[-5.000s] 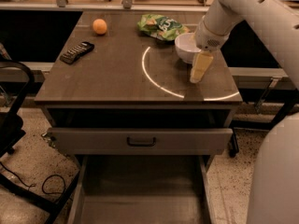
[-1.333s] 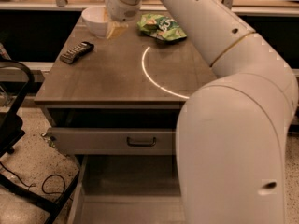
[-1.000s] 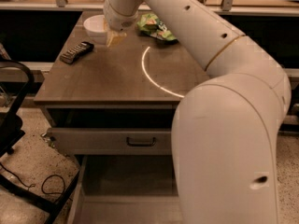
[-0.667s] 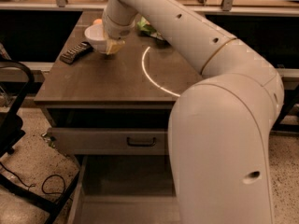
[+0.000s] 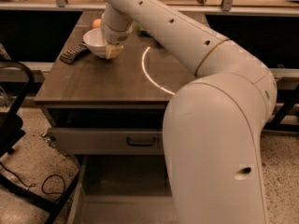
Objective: Move white bowl near rxbar chocolate
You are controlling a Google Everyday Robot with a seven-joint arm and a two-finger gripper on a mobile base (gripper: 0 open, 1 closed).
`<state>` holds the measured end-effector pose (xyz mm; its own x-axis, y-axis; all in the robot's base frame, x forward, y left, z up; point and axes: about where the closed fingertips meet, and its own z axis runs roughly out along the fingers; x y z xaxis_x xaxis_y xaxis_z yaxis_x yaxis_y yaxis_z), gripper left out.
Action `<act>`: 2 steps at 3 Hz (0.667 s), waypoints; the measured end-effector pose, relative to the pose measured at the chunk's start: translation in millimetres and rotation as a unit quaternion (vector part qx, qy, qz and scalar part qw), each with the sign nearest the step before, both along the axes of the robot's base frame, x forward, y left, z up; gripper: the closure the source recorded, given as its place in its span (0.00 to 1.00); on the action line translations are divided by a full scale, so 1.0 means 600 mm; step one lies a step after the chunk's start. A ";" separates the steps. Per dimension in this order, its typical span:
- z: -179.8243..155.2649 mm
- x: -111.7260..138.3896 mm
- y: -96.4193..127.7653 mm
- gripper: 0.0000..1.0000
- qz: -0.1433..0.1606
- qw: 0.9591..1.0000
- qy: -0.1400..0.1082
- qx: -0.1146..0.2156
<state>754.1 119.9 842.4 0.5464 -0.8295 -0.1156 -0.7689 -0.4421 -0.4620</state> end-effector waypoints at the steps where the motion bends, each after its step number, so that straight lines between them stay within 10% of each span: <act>1: -0.004 0.000 0.002 0.51 0.001 1.000 0.002 -0.001; 2: -0.003 0.000 0.002 0.28 0.001 1.000 0.002 -0.001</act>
Offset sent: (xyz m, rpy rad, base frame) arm -0.0001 0.0010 -0.0028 -0.0014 0.0037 0.0016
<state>754.0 120.9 840.5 0.5474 -0.8287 -0.1165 -0.7698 -0.4440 -0.4585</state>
